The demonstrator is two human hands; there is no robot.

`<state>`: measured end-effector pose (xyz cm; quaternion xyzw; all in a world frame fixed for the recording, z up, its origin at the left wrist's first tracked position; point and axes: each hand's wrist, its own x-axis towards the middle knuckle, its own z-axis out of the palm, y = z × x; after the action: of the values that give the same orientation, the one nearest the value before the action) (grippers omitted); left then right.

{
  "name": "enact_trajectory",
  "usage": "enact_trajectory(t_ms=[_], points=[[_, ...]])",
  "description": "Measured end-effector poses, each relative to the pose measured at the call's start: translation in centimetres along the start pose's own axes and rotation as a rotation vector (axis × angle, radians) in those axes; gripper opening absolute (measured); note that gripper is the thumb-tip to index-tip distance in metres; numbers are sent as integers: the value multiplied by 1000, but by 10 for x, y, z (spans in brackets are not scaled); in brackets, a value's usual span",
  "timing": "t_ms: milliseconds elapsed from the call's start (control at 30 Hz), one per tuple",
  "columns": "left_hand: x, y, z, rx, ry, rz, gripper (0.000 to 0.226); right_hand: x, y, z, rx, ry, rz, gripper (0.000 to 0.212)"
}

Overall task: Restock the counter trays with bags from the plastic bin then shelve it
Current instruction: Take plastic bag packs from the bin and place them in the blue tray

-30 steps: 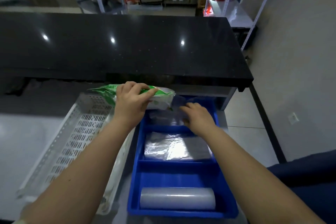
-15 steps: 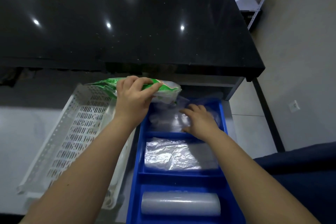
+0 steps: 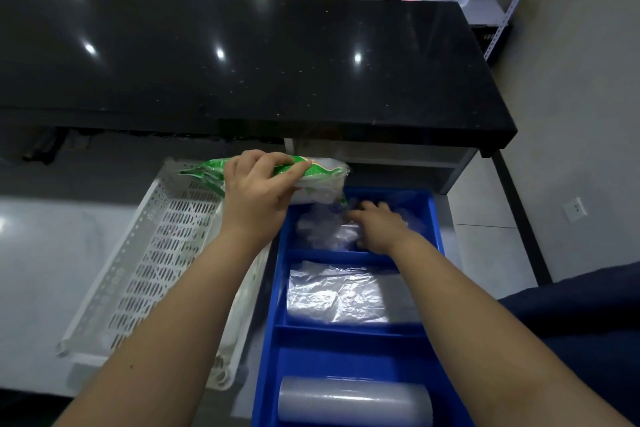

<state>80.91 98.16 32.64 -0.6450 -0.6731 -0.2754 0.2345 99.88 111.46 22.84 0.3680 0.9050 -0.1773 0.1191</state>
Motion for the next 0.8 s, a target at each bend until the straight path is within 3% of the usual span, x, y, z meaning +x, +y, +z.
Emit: enact_trajectory(t_ms=[267, 600, 800], points=[[-6, 5, -16, 1, -8, -7, 34, -1, -10, -3, -21, 144, -3, 31], [15, 4, -34, -2, 5, -76, 38, -56, -11, -49, -210, 410, -20, 26], [40, 28, -27, -24, -124, -63, 37, -109, 12, -65, -237, 509, 97, 26]])
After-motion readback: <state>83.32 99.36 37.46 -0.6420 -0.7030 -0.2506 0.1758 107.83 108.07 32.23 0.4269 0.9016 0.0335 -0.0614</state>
